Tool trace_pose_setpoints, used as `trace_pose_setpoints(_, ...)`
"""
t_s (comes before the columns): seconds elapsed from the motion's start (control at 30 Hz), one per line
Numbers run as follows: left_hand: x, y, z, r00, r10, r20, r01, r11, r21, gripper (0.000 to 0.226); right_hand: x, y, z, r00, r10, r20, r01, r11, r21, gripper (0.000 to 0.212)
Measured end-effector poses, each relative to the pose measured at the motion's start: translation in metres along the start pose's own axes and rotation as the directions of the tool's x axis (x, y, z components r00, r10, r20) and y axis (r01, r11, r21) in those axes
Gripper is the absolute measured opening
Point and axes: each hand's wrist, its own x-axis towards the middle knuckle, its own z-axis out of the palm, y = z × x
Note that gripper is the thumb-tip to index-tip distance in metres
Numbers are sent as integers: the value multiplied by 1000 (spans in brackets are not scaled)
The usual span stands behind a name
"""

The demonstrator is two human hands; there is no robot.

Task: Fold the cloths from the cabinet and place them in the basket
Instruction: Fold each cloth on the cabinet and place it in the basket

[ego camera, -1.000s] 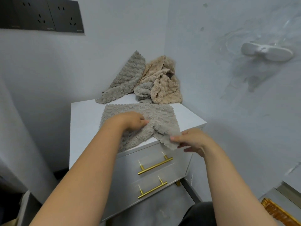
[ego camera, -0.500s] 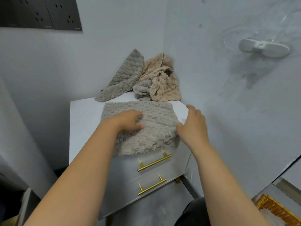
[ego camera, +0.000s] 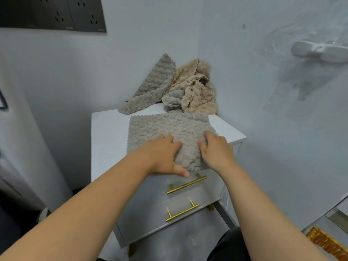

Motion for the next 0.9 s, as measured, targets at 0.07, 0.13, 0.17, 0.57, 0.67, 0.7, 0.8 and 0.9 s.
trace_pose_setpoints(0.07, -7, 9, 13, 999, -6, -40, 12, 989, 145, 115, -2, -3, -6, 998, 10, -66, -11, 1000, -17, 39)
trace_pose_setpoints(0.13, -9, 16, 25, 996, -23, -87, 47, 959, 278, 116, -4, -7, -9, 999, 3, -53, -8, 995, -102, 35)
trace_pose_setpoints(0.17, -10, 18, 29, 994, -32, -106, 64, 948, 313, 112, -6, -8, -8, 1000, 8, -25, -11, 991, -135, 35)
trace_pose_setpoints(0.57, -19, -2, 13, 903, -127, -411, 98, 991, -90, 11, -9, -3, -14, 980, -90, 177, 66, 988, 139, 65)
trace_pose_setpoints(0.67, -18, -4, 13, 894, -162, -418, 114, 984, -137, 13, -17, -10, -14, 945, -233, 231, 202, 968, 151, 83)
trace_pose_setpoints(0.7, -17, -3, 13, 887, -171, -429, 115, 982, -152, 15, -20, -14, -10, 938, -246, 243, 233, 969, 80, 91)
trace_pose_setpoints(0.8, -13, -2, 10, 870, -196, -453, 119, 974, -191, 26, -23, -25, 4, 952, -241, 189, 257, 964, -63, 97)
trace_pose_setpoints(0.9, -6, -5, 6, 875, -224, -429, 136, 965, -226, 42, -16, -27, 5, 973, -231, 5, 230, 969, -92, 64)
